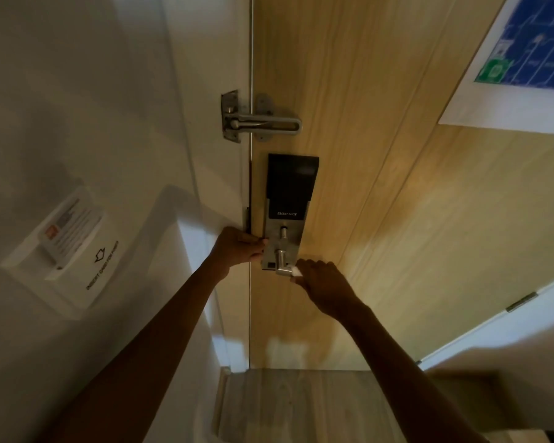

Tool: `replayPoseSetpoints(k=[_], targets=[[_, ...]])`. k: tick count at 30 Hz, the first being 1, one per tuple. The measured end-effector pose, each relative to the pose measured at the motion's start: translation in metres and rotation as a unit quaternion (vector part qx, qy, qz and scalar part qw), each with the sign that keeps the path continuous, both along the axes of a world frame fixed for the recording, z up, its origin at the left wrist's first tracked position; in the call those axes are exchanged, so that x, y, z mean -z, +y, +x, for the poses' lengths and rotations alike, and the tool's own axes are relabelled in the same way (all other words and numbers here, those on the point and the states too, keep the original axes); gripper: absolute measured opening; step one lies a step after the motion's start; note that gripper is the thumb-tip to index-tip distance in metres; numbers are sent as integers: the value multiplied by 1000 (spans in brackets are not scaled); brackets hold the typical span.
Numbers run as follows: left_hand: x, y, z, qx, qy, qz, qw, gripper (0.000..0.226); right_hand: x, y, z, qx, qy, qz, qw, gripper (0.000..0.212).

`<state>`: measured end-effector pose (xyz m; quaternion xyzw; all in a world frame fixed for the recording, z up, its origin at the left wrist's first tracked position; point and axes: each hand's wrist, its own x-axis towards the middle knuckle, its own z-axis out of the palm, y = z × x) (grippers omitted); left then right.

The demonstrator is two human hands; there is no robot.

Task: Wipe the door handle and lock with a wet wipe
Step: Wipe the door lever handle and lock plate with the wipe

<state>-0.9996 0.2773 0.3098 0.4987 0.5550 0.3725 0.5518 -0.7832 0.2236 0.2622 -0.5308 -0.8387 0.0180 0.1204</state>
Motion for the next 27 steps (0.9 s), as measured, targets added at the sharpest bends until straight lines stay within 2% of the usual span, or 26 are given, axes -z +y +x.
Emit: replayPoseSetpoints(k=[3, 10, 15, 19, 22, 25, 27], targets=[[0, 0, -1, 2, 0, 13, 1000, 25, -2, -1, 20, 9, -5, -9, 1000, 31], [1, 0, -1, 6, 30, 14, 999, 25, 2, -1, -18, -14, 25, 22, 999, 34], [-1, -1, -1, 0, 25, 10, 1000, 17, -2, 3, 24, 6, -2, -32, 999, 32], [-2, -1, -3, 1, 33, 4, 999, 17, 0, 2, 37, 12, 165, -78, 983, 41], [-1, 0, -3, 8, 49, 6, 999, 20, 3, -11, 40, 17, 242, -22, 970, 26], [0, 1, -2, 3, 50, 3, 999, 19, 6, -20, 61, 87, 288, -6, 954, 16], [0, 2, -2, 5, 53, 5, 999, 20, 9, -27, 74, 164, 345, -47, 923, 15]])
